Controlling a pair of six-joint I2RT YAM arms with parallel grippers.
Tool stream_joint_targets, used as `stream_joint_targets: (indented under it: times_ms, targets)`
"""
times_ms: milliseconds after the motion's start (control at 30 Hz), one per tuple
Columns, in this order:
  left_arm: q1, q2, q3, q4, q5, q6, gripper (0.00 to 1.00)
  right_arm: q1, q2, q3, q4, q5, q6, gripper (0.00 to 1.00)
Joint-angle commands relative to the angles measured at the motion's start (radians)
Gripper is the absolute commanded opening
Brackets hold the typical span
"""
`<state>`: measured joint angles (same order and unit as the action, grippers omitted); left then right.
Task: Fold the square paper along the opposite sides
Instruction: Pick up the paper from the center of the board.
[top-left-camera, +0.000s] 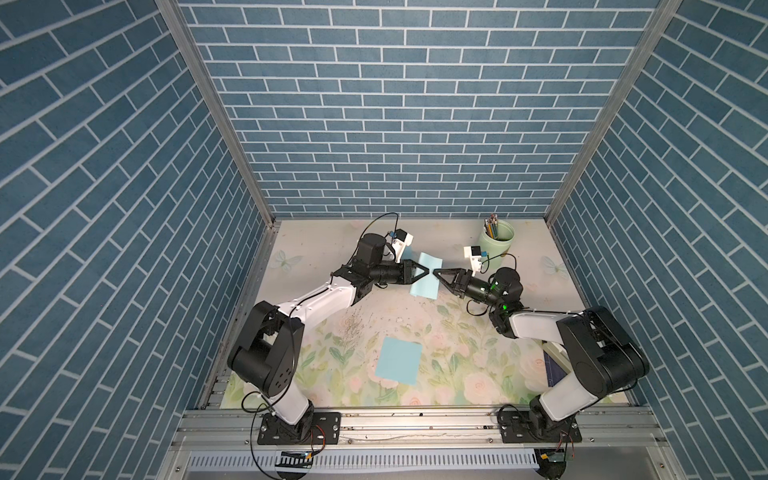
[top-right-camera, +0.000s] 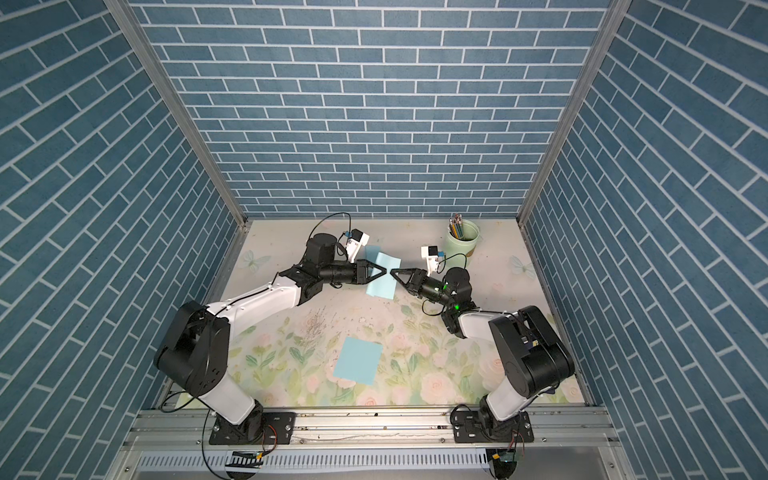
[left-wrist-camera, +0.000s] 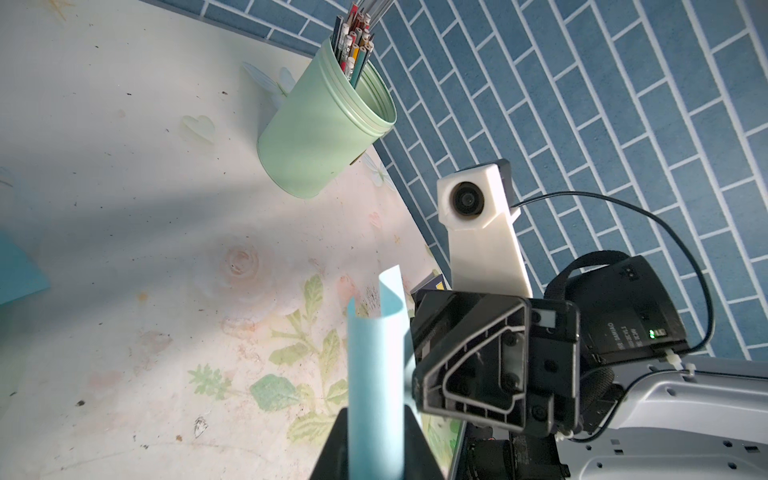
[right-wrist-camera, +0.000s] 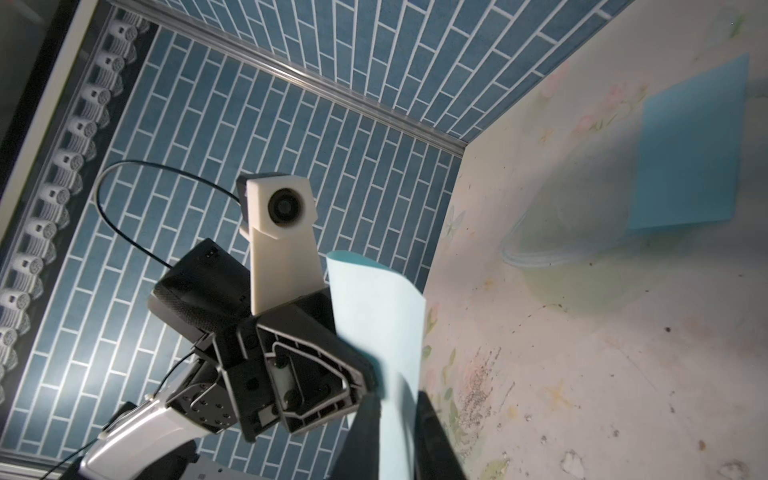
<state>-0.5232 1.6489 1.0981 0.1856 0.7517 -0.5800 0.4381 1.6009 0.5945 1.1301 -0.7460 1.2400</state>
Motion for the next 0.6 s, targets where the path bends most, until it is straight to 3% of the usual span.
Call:
stream_joint_targets:
  times_ms: [0,67,167,367,500,567]
  targets:
    - [0.010,-0.032,-0.015,0.012,-0.013,0.006,0.21,0.004,0.007,0.032,0.036,-0.006,-0.018,0.00]
    - [0.020,-0.038,-0.010,0.006,-0.013,0.006,0.26,0.000,-0.006,0.048,-0.016,-0.016,-0.068,0.00]
    - [0.066,-0.068,-0.015,0.020,0.006,-0.012,0.52,-0.016,-0.052,0.087,-0.110,-0.052,-0.175,0.00]
    - [0.172,-0.127,-0.054,0.148,0.115,-0.120,0.89,-0.020,-0.136,0.217,-0.301,-0.166,-0.367,0.00]
    - [0.175,-0.133,-0.083,0.233,0.157,-0.176,1.00,-0.018,-0.137,0.276,-0.319,-0.219,-0.377,0.00]
    - [0.175,-0.133,-0.097,0.265,0.176,-0.192,1.00,-0.019,-0.132,0.298,-0.319,-0.233,-0.368,0.00]
